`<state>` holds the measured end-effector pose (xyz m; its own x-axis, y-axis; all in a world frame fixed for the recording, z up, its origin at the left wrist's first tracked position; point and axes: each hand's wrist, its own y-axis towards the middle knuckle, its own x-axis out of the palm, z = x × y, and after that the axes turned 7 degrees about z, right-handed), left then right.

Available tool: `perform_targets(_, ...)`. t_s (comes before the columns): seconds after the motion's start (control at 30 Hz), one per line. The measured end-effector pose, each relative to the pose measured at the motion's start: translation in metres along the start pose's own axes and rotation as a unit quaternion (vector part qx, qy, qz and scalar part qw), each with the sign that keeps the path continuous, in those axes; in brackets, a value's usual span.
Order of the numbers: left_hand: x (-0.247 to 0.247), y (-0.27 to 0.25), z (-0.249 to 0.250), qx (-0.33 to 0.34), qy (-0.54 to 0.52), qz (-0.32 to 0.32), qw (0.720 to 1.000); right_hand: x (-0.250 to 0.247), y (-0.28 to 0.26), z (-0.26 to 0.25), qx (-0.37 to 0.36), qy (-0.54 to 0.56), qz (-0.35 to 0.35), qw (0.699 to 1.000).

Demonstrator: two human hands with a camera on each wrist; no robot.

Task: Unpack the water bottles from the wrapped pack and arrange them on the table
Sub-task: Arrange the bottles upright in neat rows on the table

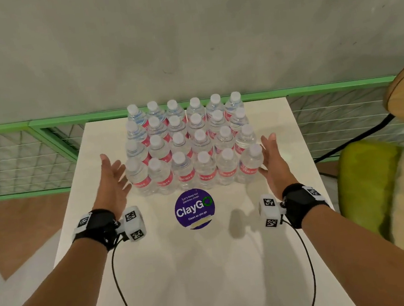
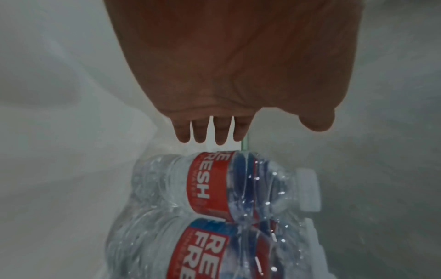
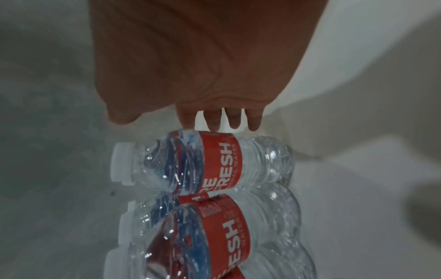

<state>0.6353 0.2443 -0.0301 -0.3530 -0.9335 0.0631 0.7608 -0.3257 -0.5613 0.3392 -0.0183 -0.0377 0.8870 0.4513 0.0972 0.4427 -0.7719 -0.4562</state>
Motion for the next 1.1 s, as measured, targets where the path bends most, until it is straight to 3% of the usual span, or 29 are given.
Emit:
perform_targets(0.2,0.007,0.004,0.003,0.012,-0.008,-0.166,0.986,0.015,0.005,0.002,-0.003,0.014,-0.059,0.998)
perform_targets(0.27,0.008,0.005,0.003,0.017,-0.001,-0.186,0.982,0.017,0.007,0.002,-0.005,0.019,-0.066,0.998)
perform_targets(0.87,0.012,0.002,0.008,0.005,0.031,-0.197,0.980,0.014,0.008,-0.006,0.044,-0.022,-0.031,0.998)
perform_targets(1.0,-0.002,0.016,0.036,-0.029,0.035,-0.127,0.991,-0.003,0.009,-0.035,0.029,-0.070,-0.019,0.997)
perform_targets(1.1,-0.008,0.027,0.069,-0.016,0.024,-0.065,0.997,-0.014,0.025,-0.070,0.032,-0.077,0.012,0.996)
